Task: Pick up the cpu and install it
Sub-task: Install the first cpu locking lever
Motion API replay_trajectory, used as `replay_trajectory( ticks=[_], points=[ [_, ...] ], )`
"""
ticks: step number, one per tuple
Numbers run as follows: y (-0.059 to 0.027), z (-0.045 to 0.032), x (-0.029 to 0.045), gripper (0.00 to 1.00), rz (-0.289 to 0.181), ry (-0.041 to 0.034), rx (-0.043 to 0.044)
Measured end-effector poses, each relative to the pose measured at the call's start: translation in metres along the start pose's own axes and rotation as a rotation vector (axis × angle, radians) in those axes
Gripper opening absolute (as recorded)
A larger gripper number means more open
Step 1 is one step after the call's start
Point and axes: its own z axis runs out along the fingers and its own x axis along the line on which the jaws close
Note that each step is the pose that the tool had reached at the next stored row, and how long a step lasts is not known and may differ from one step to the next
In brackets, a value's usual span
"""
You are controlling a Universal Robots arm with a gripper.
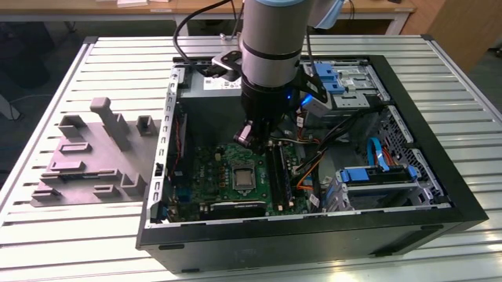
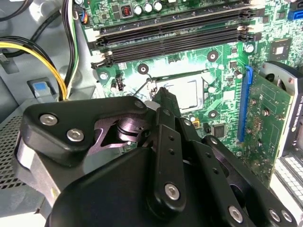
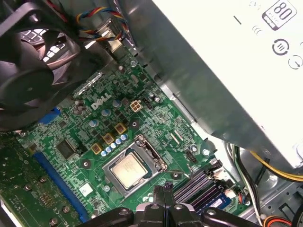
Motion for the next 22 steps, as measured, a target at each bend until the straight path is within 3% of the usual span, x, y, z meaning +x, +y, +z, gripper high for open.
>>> replay_trajectory(
  ticks=[14,22],
  points=[
    [-0.0006,0.0001,-0.0006,0.11,0.000,-0.0002,-0.0001],
    [-0.0044,-0.0003,-0.0114,0.11,0.000,0.0000,0.0000]
  ],
)
